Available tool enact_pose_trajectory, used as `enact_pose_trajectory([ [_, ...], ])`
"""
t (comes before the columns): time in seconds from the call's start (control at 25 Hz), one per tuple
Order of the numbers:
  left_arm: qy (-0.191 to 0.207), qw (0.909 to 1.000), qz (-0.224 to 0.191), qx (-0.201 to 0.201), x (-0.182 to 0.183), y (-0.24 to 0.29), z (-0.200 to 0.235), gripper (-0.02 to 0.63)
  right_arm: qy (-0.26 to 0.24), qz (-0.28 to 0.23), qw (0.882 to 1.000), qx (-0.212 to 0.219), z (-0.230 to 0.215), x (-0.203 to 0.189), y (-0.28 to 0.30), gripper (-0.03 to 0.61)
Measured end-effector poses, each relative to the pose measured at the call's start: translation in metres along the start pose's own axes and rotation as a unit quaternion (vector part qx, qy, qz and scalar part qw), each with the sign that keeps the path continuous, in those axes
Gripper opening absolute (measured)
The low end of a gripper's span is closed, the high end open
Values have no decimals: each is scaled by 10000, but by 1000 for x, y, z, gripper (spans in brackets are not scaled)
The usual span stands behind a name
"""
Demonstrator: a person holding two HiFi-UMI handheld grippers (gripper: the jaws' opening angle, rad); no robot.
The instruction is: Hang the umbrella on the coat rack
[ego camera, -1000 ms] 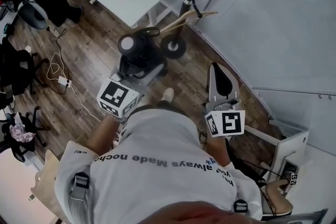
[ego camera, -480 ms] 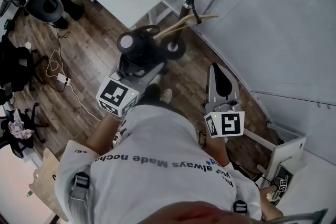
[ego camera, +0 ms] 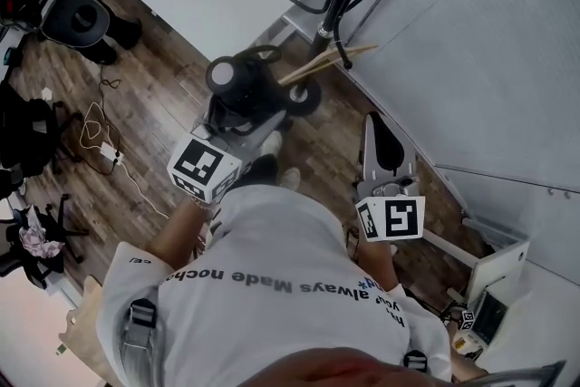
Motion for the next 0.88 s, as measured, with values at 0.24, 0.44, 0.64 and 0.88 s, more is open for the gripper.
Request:
enact_pose_trajectory([
  [0.24,68,9996,-132,-253,11,28,38,284,-35,-40,9999,-135,-10,9,44,2],
  [0.44,61,9983,-180,-551,15,54,64,284,-53,-70,9996,-266,-22,17,77,2],
  [0.64,157,9963,-229,-815,19,67,79,284,-77,-138,9992,-380,-24,20,99,2],
  [0.88,98,9947,-254,-989,25,85,86,284,-40,-155,9989,-451,-38,23,110,2],
])
Point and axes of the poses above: the fingertips, and each gripper's own axes: y forward along the fingers, z to its left, x out of its top, the point moved 3 cm from there along -y, backward along the fingers, and after that the axes turned 10 degrees about y, right-handed, at the moved point
